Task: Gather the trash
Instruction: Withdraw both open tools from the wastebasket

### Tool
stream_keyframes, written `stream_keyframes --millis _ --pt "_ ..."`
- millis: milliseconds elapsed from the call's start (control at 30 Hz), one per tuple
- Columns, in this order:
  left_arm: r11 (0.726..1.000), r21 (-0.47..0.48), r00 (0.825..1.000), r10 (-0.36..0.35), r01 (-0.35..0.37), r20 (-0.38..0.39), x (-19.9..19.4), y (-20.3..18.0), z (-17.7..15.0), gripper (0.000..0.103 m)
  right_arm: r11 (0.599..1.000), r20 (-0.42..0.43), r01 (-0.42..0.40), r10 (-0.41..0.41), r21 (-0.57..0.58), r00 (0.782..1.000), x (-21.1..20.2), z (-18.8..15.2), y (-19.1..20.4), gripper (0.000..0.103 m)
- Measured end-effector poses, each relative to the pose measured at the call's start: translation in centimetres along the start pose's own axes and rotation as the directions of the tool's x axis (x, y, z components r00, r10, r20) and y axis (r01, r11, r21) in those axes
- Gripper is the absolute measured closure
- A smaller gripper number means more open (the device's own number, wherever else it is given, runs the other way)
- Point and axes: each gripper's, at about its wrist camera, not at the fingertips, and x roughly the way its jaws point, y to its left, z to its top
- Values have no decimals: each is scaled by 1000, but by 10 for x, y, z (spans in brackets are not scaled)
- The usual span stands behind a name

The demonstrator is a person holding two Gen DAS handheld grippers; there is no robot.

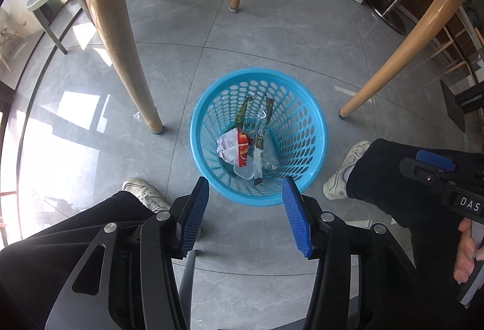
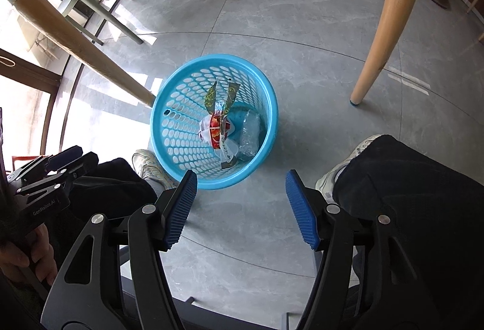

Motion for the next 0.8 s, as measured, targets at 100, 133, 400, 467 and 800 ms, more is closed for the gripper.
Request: stream_keyframes --millis 100,133,400,467,800 --pt "1000 3 1000 15 -15 22 -12 -4 -7 50 1000 35 -2 2 -22 999 -19 -7 5 38" --pt "1000 5 999 20 -20 31 -17 -4 -9 50 1000 43 -1 2 -30 999 -24 -10 6 36" --pt "1000 -23 993 1 2 114 -61 2 -28 44 999 87 -6 9 -38 996 -62 -29 0 29" --pt "1000 -28 991 5 -1 137 -72 4 -33 42 999 95 -19 22 -39 995 -71 -36 -2 28" --pt "999 -35 971 29 -22 239 -123 10 -64 38 996 192 -31 46 -79 980 -131 -73 -5 20"
